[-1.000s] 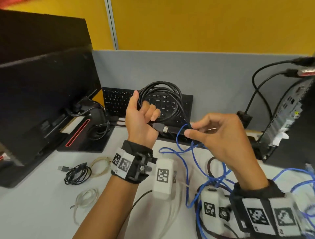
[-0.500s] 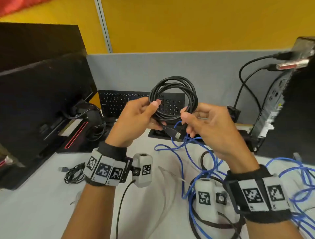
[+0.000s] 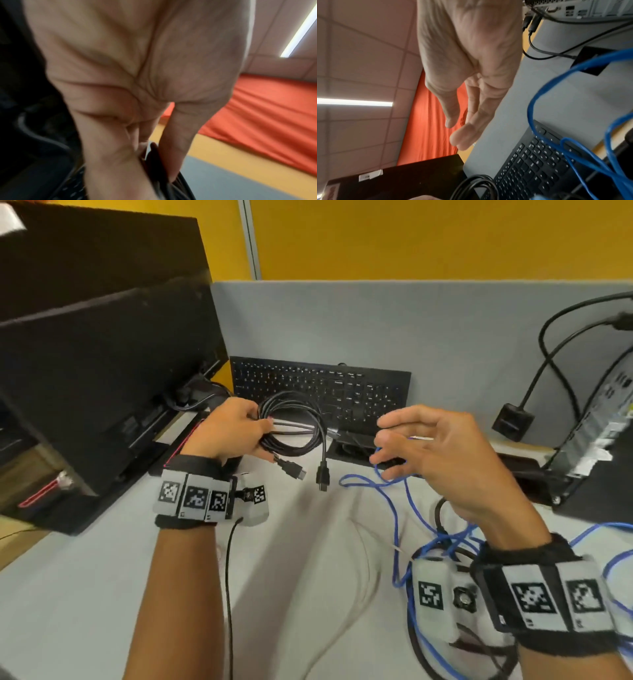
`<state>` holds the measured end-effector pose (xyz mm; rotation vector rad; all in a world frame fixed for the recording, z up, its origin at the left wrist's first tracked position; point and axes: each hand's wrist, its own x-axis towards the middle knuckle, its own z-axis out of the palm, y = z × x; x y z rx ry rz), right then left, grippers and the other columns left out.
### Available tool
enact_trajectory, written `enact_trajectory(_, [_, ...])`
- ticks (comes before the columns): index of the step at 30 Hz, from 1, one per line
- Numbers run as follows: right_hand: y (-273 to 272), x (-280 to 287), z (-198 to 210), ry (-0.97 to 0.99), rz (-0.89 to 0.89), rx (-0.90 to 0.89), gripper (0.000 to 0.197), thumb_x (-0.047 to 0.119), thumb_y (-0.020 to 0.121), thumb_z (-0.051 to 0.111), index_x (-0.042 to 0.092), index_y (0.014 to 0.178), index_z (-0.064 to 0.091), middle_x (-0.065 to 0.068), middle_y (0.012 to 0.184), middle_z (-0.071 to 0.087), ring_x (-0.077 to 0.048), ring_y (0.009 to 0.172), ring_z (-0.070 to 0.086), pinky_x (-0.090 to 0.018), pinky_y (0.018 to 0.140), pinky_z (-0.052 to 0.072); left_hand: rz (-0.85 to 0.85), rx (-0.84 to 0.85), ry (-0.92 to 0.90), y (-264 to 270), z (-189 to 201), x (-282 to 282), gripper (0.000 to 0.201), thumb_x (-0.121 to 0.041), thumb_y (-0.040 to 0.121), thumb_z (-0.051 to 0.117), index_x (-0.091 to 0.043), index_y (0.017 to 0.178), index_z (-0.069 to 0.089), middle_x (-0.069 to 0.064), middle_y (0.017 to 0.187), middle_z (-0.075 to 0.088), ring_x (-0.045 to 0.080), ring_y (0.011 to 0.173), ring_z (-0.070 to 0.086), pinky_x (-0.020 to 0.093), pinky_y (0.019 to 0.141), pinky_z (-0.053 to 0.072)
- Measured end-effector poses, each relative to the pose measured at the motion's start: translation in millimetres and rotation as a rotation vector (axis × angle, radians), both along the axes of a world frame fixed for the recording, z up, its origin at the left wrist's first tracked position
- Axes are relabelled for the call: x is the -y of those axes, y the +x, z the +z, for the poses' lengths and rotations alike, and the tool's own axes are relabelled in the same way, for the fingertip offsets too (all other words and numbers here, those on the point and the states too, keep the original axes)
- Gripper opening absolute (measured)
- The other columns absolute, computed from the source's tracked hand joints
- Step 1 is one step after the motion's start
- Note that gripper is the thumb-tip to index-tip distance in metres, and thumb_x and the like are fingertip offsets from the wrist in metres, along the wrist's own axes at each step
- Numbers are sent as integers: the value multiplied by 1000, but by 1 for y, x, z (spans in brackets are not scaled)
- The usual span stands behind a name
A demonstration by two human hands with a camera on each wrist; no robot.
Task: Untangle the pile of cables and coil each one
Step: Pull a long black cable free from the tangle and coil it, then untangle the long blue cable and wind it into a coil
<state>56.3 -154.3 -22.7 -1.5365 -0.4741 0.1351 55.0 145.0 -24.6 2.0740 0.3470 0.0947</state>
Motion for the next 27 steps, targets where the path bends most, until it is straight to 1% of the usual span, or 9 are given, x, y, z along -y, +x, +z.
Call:
enact_trajectory(5, [-2,-16,-13,-170,64,-15,12,12,88,77,8,99,73,-10,82,76,-24,74,76,-34,60,62,61,-233,141,16,-31,-3,13,-9,95,57,2,89,62,19,84,76,34,79,75,49,84,60])
enact_trajectory(9, [0,-14,-16,-240,36,-1,12,17,89,78,10,98,75,-8,82,77,-21,72,76,-34,61,63,87,-324,383,21,-49,-5,22,-18,95,58,2,102,65,18,96,74,32,85,72,44,80,59])
enact_trajectory(11, [0,-12,-16,-273,20,17,11,19,89,77,11,97,75,-6,81,77,-20,73,76,-37,63,64,137,-361,419,21,-48,-7,29,-25,94,63,2,104,65,15,90,73,29,77,73,40,68,59])
enact_trajectory(13, [0,-11,-14,-288,5,29,9,19,90,77,12,95,76,-4,80,77,-19,72,76,-36,63,64,186,-341,526,17,-36,-8,34,-34,92,67,-3,104,66,10,82,69,24,68,67,29,55,51])
enact_trajectory(15, [-1,-9,-11,-274,-26,36,6,17,90,77,11,92,76,-5,79,77,-18,71,76,-32,61,62,166,-207,574,10,-18,-9,36,-40,91,66,-9,107,70,11,93,71,28,83,69,34,74,57])
enact_trajectory(17, [-2,-3,-5,-253,-54,54,4,15,90,77,11,90,76,-7,79,77,-19,71,76,-31,60,61,85,-17,467,-3,2,-3,29,-43,91,66,-18,103,75,6,95,76,26,93,72,41,91,57])
enact_trajectory(20, [-1,9,3,-212,-102,73,5,12,89,77,8,92,76,-11,82,77,-21,71,76,-31,61,61,-143,79,317,-26,29,26,21,-42,92,66,-27,106,73,-4,80,78,13,76,76,35,76,61])
enact_trajectory(22, [0,18,8,-207,-145,90,5,12,89,78,8,91,76,-12,82,77,-21,70,76,-29,60,60,-313,51,301,-29,34,52,20,-39,94,65,-27,109,71,-3,77,77,13,69,75,27,65,62])
enact_trajectory(27, [8,39,4,-303,-235,119,5,19,91,77,17,86,75,-5,80,77,-19,67,75,-26,55,57,-566,-180,490,-6,-1,114,16,-38,95,65,-25,104,71,2,70,76,15,57,72,25,56,59])
